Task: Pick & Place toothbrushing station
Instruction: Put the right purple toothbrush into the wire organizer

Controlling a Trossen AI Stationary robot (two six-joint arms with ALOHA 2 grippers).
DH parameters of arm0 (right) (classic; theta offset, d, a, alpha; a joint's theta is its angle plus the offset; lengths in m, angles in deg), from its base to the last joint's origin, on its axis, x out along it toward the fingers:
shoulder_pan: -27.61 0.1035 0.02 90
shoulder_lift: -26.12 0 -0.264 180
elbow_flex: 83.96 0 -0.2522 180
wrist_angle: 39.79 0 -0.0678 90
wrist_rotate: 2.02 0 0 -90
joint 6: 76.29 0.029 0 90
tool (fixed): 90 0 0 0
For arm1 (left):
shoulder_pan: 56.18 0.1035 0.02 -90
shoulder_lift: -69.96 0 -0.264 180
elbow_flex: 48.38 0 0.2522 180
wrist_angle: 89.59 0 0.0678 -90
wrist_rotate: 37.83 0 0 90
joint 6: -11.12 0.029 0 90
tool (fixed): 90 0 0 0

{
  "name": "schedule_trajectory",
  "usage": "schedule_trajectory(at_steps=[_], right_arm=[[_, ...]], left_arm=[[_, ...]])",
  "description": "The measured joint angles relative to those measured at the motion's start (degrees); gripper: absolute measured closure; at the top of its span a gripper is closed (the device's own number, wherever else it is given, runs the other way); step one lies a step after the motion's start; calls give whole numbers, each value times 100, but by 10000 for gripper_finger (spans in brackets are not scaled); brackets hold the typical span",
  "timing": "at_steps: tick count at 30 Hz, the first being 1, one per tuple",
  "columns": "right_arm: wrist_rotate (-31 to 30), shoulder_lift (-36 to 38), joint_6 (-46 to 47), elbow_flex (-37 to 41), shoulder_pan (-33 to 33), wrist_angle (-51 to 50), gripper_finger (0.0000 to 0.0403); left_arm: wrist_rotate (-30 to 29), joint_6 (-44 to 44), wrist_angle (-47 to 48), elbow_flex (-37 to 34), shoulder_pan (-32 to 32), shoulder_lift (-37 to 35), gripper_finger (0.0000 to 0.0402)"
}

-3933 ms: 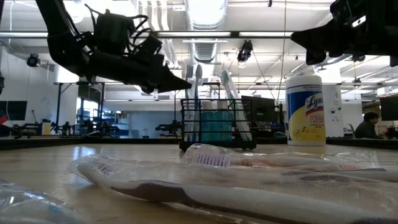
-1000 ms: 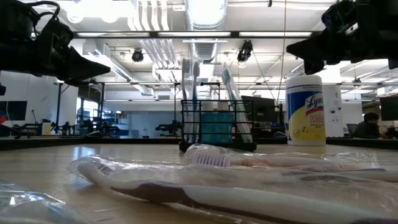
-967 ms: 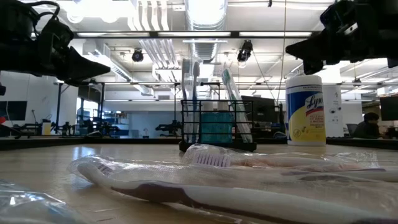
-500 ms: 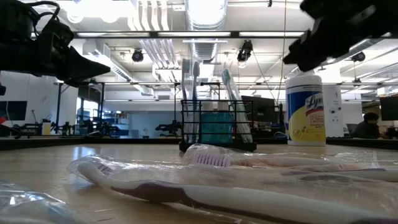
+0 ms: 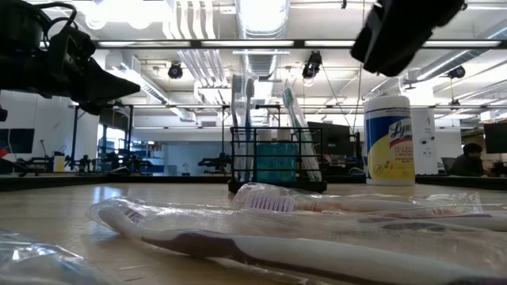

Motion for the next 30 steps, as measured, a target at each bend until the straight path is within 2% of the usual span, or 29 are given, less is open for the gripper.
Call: schedule_trajectory(at_steps=[6, 13, 16, 21, 30], right_arm=[[1066, -1191, 34, -1373, -8, -610, 370], [1184, -2263, -52, -2628, 54, -1916, 315], [1218, -2584, -164, -2773, 73, -2210, 295], [1576, -2842, -251, -2808, 102, -2032, 259], [1518, -3085, -116, -2806, 251, -1882, 218]], left_arm=[[5, -50, 1, -5, 0, 0, 390], [90, -238, 17, -9, 2, 2, 390], [196, -247, 17, -9, 2, 2, 390], [210, -342, 15, -9, 4, 2, 390], [214, -490, -7, -9, 0, 1, 390]])
